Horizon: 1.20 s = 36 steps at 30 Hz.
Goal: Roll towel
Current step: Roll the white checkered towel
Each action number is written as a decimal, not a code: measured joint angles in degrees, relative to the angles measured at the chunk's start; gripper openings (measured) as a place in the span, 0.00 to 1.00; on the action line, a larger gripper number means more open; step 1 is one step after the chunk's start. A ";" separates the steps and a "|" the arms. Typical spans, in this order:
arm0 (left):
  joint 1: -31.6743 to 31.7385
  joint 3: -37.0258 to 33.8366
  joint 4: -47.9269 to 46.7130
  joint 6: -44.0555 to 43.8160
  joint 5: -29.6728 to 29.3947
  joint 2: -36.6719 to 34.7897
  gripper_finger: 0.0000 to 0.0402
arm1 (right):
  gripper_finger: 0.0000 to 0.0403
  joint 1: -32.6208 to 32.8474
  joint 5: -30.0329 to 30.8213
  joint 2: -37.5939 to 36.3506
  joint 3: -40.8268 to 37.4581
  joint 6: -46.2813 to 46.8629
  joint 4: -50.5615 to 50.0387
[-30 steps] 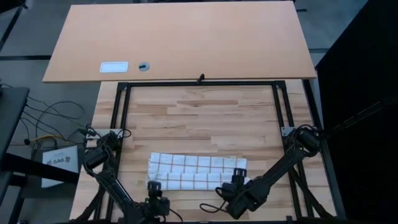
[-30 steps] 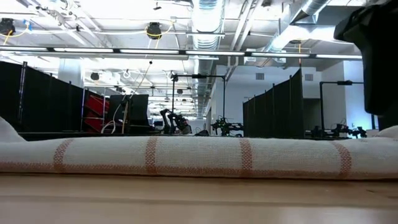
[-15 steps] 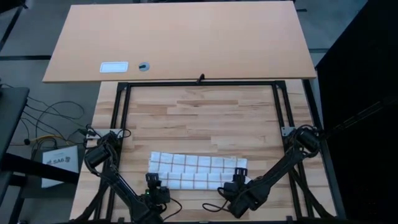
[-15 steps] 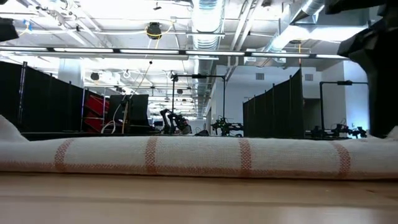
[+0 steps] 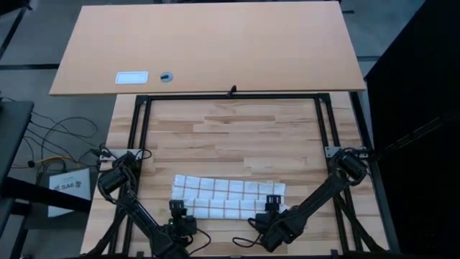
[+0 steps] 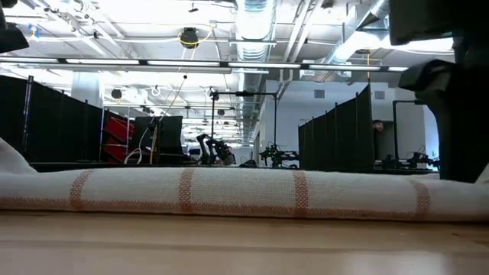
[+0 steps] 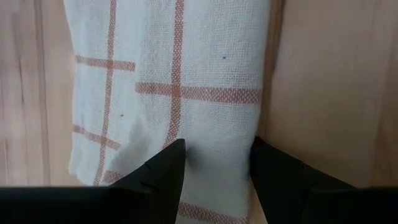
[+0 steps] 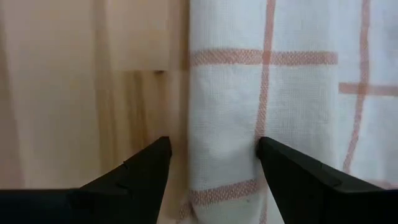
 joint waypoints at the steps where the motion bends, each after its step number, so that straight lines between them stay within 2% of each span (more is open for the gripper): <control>1: 0.00 -0.01 -0.01 -0.01 -0.10 0.01 0.40 | 0.58 -0.18 -0.18 0.57 0.09 -0.28 -0.10; 5: 0.00 -0.07 -0.01 -0.37 -1.24 0.09 0.39 | 0.58 -0.59 -0.23 2.21 0.30 1.67 -1.22; 8: 0.05 -0.81 0.61 -1.38 -2.64 0.12 0.30 | 0.52 -0.65 -0.51 2.31 0.28 4.35 -1.20; 10: 0.36 -1.54 0.84 -1.74 -3.31 0.18 0.16 | 0.43 -0.65 -0.90 2.38 0.28 6.74 -1.11; 12: 0.94 -2.02 0.56 -1.45 -3.73 0.29 0.05 | 0.29 -0.58 -1.56 2.46 0.22 8.42 -0.99; 14: 1.49 -2.03 0.55 -1.24 -3.67 0.32 0.02 | 0.12 -0.31 -1.66 2.52 0.09 9.15 -0.65; 16: 1.83 -1.72 0.47 0.49 -2.50 0.21 0.01 | 0.04 0.16 -1.44 2.30 -0.05 10.33 -0.03; 20: 2.44 -1.63 1.83 4.51 2.72 -1.94 0.00 | 0.02 1.02 -2.75 1.12 -0.18 12.37 1.26; 25: 2.52 -1.49 3.26 4.95 4.95 -7.35 0.00 | 0.01 3.30 -8.51 -0.87 -0.27 13.34 5.27; 31: 4.12 -1.49 6.49 6.61 12.93 -12.94 0.00 | 0.00 5.00 -14.21 -1.54 -0.27 13.93 13.78; 36: 6.19 -1.50 7.71 12.00 19.42 -14.18 0.00 | 0.00 5.73 -15.46 -1.54 -0.27 16.66 17.91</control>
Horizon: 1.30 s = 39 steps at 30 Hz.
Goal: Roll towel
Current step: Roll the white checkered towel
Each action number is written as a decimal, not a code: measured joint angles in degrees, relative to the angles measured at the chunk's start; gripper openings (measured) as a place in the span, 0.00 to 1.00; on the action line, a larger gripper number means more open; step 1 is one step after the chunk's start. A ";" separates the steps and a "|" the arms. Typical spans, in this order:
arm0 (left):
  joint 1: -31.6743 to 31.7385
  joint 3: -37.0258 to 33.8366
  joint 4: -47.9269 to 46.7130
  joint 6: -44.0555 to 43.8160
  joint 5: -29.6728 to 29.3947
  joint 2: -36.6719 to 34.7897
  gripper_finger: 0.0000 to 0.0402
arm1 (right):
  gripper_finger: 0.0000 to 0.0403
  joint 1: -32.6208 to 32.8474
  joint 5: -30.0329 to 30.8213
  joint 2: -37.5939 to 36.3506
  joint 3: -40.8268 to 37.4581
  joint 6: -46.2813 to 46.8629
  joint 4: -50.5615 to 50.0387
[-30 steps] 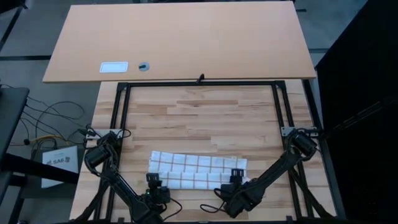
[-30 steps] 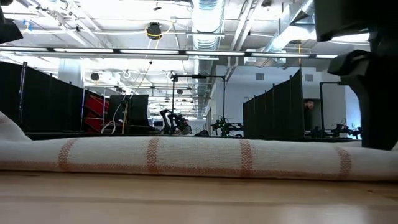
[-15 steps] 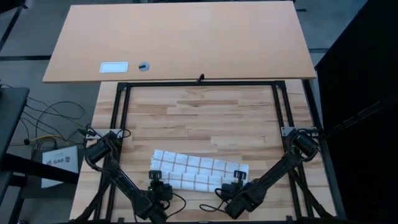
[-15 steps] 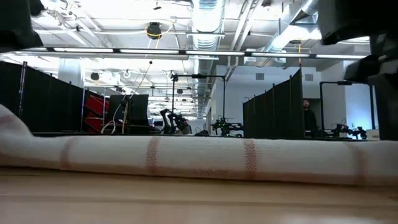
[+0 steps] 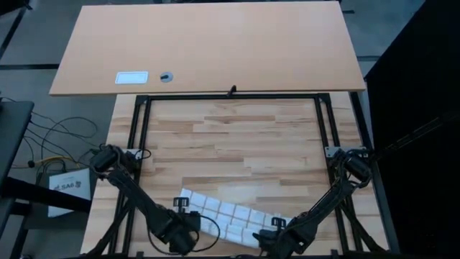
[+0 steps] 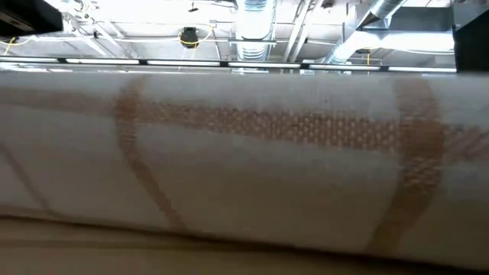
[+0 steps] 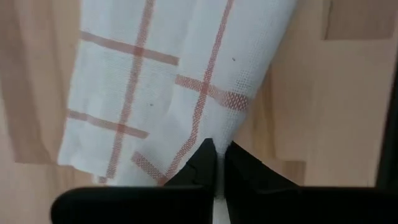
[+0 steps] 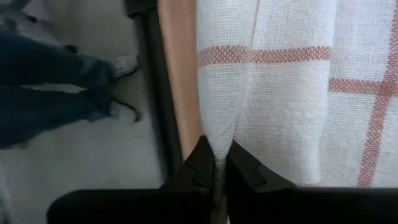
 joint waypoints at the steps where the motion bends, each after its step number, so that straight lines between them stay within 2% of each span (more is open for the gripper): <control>1: 0.57 0.00 0.14 1.21 1.58 -0.14 0.00 | 0.00 0.13 -0.87 0.00 0.00 0.40 0.83; 7: 4.33 0.00 1.54 9.57 9.50 -0.26 0.00 | 0.00 0.28 -6.12 -0.09 0.02 2.08 5.90; 10: 6.36 -0.02 2.40 13.74 11.60 -1.12 0.00 | 0.00 0.35 -8.34 -0.20 0.02 3.23 9.12; 16: 11.53 -0.02 2.46 23.67 13.95 -3.45 0.00 | 0.00 0.39 -8.89 -0.25 -0.25 5.32 10.71; 21: 15.81 -0.77 3.27 31.93 16.54 -3.47 0.00 | 0.00 0.71 -8.82 -0.35 -4.43 11.27 18.50; 28: 20.50 -4.96 4.63 39.90 19.76 -3.47 0.00 | 0.00 0.93 -6.96 -1.46 -6.21 16.70 21.42; 34: 23.72 -8.47 6.93 44.65 21.86 -3.87 0.00 | 0.00 1.64 -0.55 -4.62 -6.21 19.18 20.11; 39: 25.89 -8.87 7.49 48.96 22.63 -3.90 0.00 | 0.00 2.66 2.06 -5.20 -6.21 23.14 18.44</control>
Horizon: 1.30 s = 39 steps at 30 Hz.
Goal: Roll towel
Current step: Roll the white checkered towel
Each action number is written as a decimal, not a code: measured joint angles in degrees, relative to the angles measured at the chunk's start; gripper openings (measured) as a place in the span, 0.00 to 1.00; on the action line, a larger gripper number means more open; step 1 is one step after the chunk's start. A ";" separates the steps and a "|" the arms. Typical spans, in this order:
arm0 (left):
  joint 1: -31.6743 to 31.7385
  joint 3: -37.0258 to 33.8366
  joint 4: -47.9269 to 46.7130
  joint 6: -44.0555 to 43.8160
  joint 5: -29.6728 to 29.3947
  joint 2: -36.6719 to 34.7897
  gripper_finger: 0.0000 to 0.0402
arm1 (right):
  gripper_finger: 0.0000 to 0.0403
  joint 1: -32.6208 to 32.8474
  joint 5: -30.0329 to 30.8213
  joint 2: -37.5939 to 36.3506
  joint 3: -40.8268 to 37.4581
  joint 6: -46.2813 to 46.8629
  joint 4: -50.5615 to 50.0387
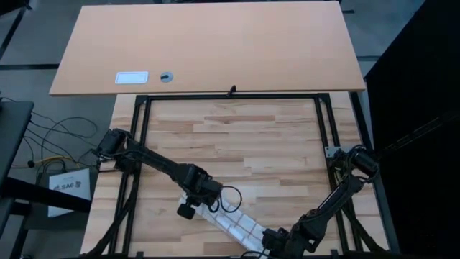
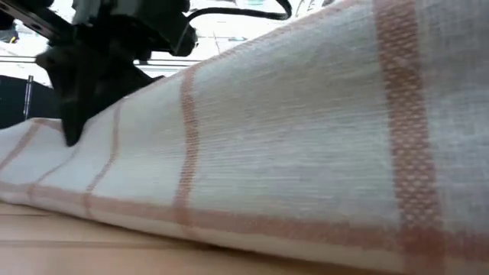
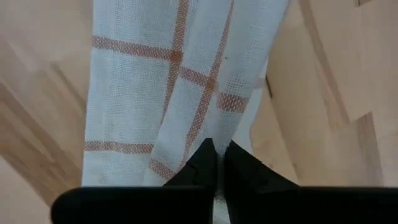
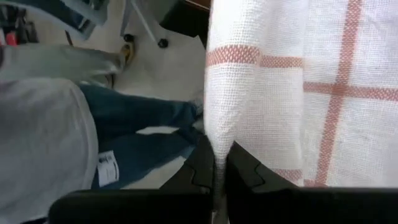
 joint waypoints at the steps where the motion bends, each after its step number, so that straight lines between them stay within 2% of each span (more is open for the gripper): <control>1: 0.48 0.00 0.25 0.83 0.00 0.00 0.00 | 0.00 0.27 0.74 0.00 0.00 0.88 -0.02; 8: 3.95 0.02 2.35 6.84 -0.11 0.00 0.00 | 0.00 2.28 7.55 -0.03 -3.34 9.65 3.29; 17: 9.06 0.00 4.28 12.78 0.42 0.00 0.00 | 0.00 5.08 16.47 -0.51 -11.94 20.18 14.28; 25: 11.49 0.02 4.69 15.37 2.22 0.00 0.00 | 0.00 7.35 25.45 -7.42 -19.16 25.00 15.33; 34: 12.37 0.02 5.56 16.87 3.04 0.00 0.00 | 0.00 8.55 26.27 -13.80 -28.70 31.12 16.22; 39: 13.27 0.02 7.36 18.29 3.00 0.00 0.00 | 0.00 8.72 25.96 -14.93 -35.23 32.23 25.37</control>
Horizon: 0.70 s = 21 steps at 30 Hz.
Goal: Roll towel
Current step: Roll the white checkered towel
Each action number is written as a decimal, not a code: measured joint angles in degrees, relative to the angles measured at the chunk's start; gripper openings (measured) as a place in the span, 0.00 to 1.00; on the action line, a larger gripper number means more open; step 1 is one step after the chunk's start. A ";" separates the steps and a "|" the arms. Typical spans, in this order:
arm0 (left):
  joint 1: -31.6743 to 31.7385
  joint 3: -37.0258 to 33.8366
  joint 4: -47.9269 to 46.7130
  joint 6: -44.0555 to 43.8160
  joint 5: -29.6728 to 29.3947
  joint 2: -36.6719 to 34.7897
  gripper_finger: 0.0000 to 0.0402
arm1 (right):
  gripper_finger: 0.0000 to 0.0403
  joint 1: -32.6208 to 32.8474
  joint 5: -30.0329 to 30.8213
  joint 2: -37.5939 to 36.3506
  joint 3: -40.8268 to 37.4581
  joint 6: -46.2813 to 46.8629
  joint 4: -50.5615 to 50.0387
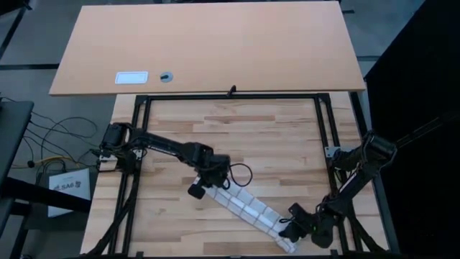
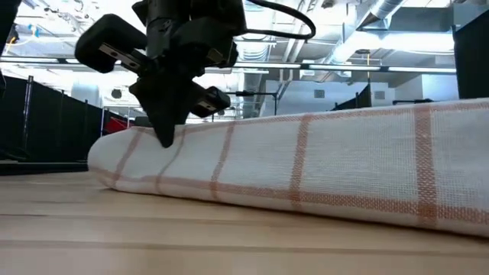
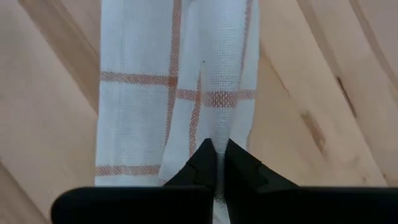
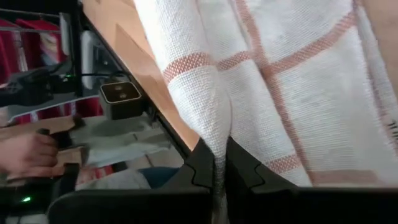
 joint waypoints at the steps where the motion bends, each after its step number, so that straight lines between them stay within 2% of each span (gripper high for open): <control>1: 0.25 0.00 0.30 0.35 -0.01 0.00 0.00 | 0.00 0.10 0.00 -0.06 -1.12 0.01 1.89; 5: 1.18 0.00 1.30 0.75 -0.02 0.00 0.00 | 0.00 0.12 0.00 -0.02 -4.27 0.07 6.82; 16: 1.56 0.00 1.89 2.64 -0.03 0.00 0.00 | 0.00 1.41 0.70 -0.02 -8.66 1.50 12.49; 21: 1.65 0.00 3.44 3.24 -2.86 0.00 0.00 | 0.00 1.45 0.67 0.02 -8.68 1.02 12.97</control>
